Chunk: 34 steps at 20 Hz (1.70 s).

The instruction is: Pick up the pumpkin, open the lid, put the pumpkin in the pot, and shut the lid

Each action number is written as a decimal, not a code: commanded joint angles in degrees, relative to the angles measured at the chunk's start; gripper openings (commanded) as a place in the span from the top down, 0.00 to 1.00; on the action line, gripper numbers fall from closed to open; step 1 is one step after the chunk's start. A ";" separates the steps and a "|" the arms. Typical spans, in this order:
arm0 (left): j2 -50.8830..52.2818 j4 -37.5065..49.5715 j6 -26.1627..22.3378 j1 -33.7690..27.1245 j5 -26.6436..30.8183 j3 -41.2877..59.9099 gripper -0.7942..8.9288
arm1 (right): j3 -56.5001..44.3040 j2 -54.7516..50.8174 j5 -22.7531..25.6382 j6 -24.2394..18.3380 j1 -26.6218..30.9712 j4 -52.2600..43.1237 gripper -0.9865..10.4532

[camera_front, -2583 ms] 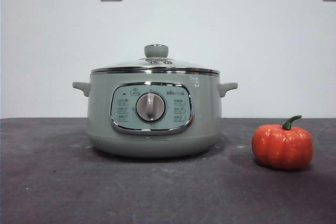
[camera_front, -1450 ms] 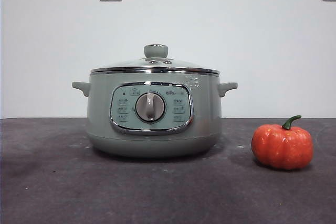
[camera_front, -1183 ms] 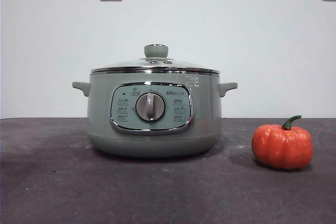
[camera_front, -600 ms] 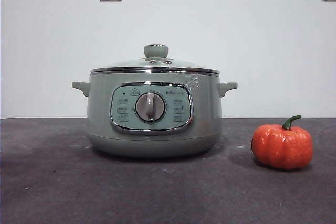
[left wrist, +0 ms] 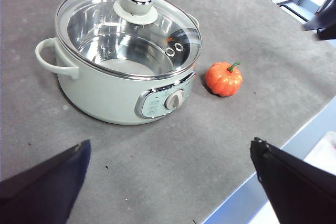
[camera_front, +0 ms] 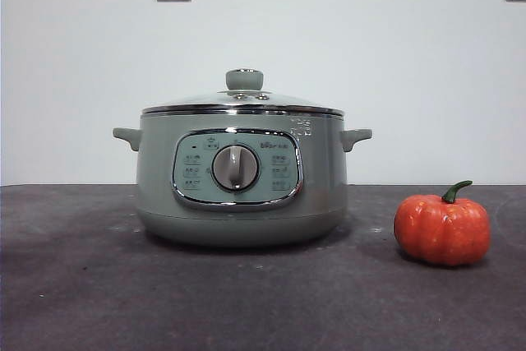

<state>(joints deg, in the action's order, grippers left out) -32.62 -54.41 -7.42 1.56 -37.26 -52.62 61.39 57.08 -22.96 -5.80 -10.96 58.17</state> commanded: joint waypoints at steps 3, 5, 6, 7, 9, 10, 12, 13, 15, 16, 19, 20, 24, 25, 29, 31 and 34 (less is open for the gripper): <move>0.02 0.35 0.20 -0.04 -0.28 -0.15 0.12 | 0.07 10.23 7.72 -0.11 -3.61 -4.48 0.28; 0.02 0.35 0.20 -0.04 -0.28 -0.15 0.12 | 0.07 14.93 8.57 -0.09 -4.57 -7.32 0.28; 0.02 0.35 0.20 -0.04 -0.28 -0.15 0.12 | 0.07 17.20 8.63 -0.09 -4.98 -8.41 0.28; 0.02 0.35 0.20 -0.04 -0.28 -0.15 0.12 | 0.07 19.52 9.77 -0.09 -5.44 -9.33 0.28; 0.02 0.35 0.20 -0.04 -0.28 -0.15 0.12 | 0.07 23.78 12.83 -0.11 -6.51 -10.60 0.28; 0.02 0.35 0.20 -0.04 -0.28 -0.15 0.12 | 0.07 25.64 13.57 -0.11 -6.95 -11.28 0.28; 0.02 0.35 0.20 -0.04 -0.26 -0.15 0.12 | 0.07 28.92 14.71 -0.11 -7.72 -13.55 0.28; 0.02 0.35 0.20 -0.04 -0.28 -0.15 0.12 | 0.07 30.10 15.32 -0.11 -7.98 -14.58 0.28; 0.02 0.35 0.20 -0.04 -0.28 -0.15 0.12 | 0.07 32.30 17.22 -0.13 -8.57 -16.41 0.28; 0.00 0.35 0.20 -0.04 -0.28 -0.15 0.12 | 0.07 33.38 17.38 -0.13 -8.63 -16.87 0.28; 0.02 0.33 0.20 -0.04 -0.28 -0.15 0.12 | 0.07 35.91 17.38 -0.52 -8.70 -17.16 0.28; 0.02 0.33 0.20 -0.04 -0.26 -0.15 0.12 | 0.07 36.83 17.38 -0.52 -8.70 -17.16 0.28; 0.00 0.33 0.20 -0.04 -0.26 -0.15 0.12 | 0.07 38.07 17.33 -0.48 -8.74 -18.01 0.34; 0.02 0.33 0.20 -0.04 -0.26 -0.15 0.12 | 0.07 38.07 17.33 -0.37 -8.72 -18.03 0.43; 0.02 0.31 0.20 -0.04 -0.28 -0.15 0.12 | 0.04 38.07 17.00 -0.13 -8.57 -16.70 0.79; 0.02 0.31 0.20 -0.04 -0.28 -0.15 0.12 | 0.04 38.07 16.96 -0.09 -8.57 -16.72 0.91; 0.00 0.33 0.20 -0.04 -0.26 -0.15 0.12 | 0.07 38.05 16.96 0.00 -8.57 -16.72 0.93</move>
<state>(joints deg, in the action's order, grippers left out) -32.62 -54.41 -7.42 1.56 -37.26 -52.62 61.39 94.56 -5.98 -5.93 -19.51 41.45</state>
